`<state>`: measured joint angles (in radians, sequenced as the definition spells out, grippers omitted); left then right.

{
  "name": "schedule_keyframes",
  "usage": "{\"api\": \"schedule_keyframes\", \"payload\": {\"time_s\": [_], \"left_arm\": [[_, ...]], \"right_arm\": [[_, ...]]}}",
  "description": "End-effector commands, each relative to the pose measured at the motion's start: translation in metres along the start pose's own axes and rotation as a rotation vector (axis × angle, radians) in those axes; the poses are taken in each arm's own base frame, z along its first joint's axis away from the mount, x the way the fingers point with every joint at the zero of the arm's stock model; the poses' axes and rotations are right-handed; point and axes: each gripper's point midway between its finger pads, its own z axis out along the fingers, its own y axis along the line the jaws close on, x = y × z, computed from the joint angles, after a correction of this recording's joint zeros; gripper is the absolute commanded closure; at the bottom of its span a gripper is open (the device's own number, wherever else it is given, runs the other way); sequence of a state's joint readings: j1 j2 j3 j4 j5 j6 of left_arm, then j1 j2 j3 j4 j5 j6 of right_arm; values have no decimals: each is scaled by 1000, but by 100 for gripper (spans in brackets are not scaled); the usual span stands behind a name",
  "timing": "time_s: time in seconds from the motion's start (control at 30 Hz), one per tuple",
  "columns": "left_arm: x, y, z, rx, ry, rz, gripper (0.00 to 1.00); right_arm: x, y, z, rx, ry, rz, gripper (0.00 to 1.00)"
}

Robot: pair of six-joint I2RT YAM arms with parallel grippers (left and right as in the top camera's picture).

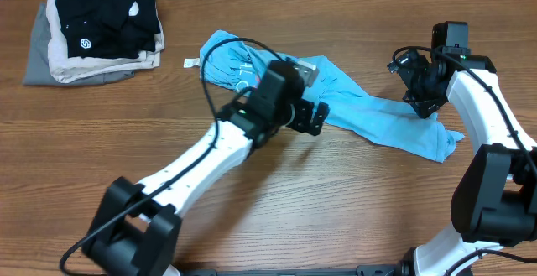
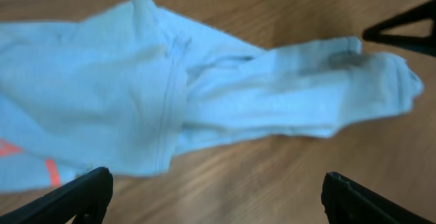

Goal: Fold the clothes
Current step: 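Lower the left gripper onto the T-shirt's left end and grasp it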

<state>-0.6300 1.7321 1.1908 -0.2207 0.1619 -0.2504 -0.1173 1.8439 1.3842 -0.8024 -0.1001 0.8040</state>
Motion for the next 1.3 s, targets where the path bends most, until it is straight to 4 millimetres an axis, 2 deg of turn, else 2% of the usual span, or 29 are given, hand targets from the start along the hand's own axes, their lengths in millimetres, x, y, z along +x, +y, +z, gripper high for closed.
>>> {"api": "schedule_keyframes", "payload": {"time_s": [0.0,0.07,0.13,0.23,0.33,0.47,0.6,0.77,0.97,1.27], "left_arm": [[3,22,23,-111,-2,-19,0],[12,34,33,-134,19,-37,0],[17,52,38,-187,25,-142,0],[18,77,39,-211,21,-286,0],[17,86,37,-202,22,-314,0],[19,86,39,-174,37,-325,0],[27,87,50,-168,55,-341,0],[31,72,62,-77,103,-386,0],[42,72,71,-67,137,-469,0],[29,70,73,-47,88,-458,0]], "right_arm": [[2,-2,0,9,5,-12,0],[2,-3,0,12,9,-40,0],[3,-4,0,15,11,-64,0],[3,-5,0,17,13,-71,0],[3,-5,0,16,13,-71,0],[3,-4,0,14,12,-71,0],[3,-4,0,14,12,-71,0],[3,-4,0,14,11,-71,0],[2,-3,0,12,8,-72,0],[2,-3,0,10,7,-72,0]]}}
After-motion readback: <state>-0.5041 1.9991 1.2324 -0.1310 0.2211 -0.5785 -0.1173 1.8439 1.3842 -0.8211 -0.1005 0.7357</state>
